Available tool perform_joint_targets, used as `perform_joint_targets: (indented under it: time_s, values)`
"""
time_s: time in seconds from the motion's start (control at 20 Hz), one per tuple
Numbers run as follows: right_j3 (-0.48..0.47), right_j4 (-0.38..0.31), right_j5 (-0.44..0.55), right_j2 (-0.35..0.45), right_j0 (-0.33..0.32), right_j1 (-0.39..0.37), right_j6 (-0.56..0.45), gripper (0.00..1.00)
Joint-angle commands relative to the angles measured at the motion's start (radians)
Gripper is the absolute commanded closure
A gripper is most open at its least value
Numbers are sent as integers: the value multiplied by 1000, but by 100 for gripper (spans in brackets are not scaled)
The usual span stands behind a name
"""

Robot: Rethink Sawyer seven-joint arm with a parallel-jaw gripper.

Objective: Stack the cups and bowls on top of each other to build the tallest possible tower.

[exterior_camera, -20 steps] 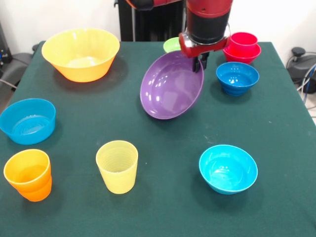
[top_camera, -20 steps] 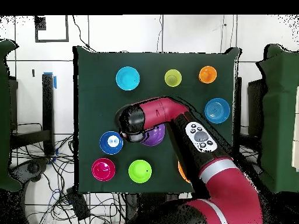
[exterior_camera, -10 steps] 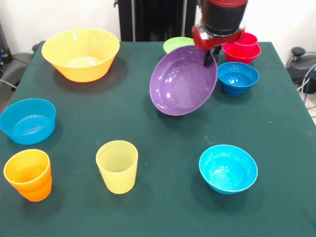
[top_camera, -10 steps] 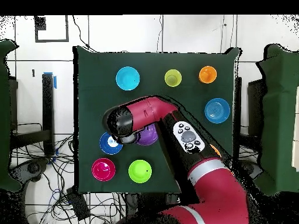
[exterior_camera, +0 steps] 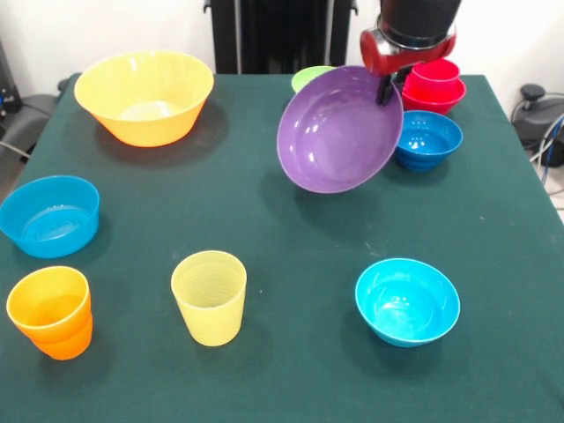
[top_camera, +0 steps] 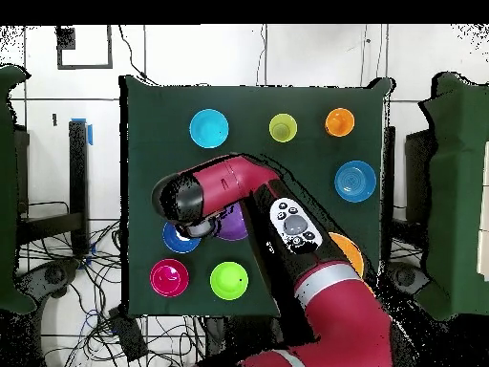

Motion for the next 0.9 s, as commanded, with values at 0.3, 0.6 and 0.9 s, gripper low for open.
perform_joint_targets:
  time_s: [0.3,0.6,0.9]
  values:
    - [75,64,70,5,43,-80,-1,100]
    - [123,83,34,-18,93,-128,71,100]
    - [144,114,15,-43,152,-147,137,100]
